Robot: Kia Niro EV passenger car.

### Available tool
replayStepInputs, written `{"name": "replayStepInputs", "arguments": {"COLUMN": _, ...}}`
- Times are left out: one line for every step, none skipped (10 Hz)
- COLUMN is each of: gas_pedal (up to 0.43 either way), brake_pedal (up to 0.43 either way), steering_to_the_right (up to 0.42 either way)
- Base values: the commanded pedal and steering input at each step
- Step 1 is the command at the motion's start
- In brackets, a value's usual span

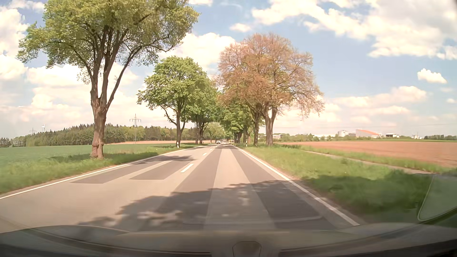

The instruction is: Follow the waypoints while adhering to traffic rules and regulations

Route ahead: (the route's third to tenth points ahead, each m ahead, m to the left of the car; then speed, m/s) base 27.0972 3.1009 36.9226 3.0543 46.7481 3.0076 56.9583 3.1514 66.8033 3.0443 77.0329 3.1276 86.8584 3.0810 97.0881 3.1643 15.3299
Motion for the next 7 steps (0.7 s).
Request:
{"name": "replayStepInputs", "arguments": {"gas_pedal": 0.079, "brake_pedal": 0.000, "steering_to_the_right": 0.000}}
{"name": "replayStepInputs", "arguments": {"gas_pedal": 0.079, "brake_pedal": 0.000, "steering_to_the_right": 0.000}}
{"name": "replayStepInputs", "arguments": {"gas_pedal": 0.079, "brake_pedal": 0.000, "steering_to_the_right": -0.001}}
{"name": "replayStepInputs", "arguments": {"gas_pedal": 0.079, "brake_pedal": 0.000, "steering_to_the_right": -0.003}}
{"name": "replayStepInputs", "arguments": {"gas_pedal": 0.079, "brake_pedal": 0.000, "steering_to_the_right": -0.004}}
{"name": "replayStepInputs", "arguments": {"gas_pedal": 0.079, "brake_pedal": 0.000, "steering_to_the_right": -0.005}}
{"name": "replayStepInputs", "arguments": {"gas_pedal": 0.079, "brake_pedal": 0.000, "steering_to_the_right": -0.005}}
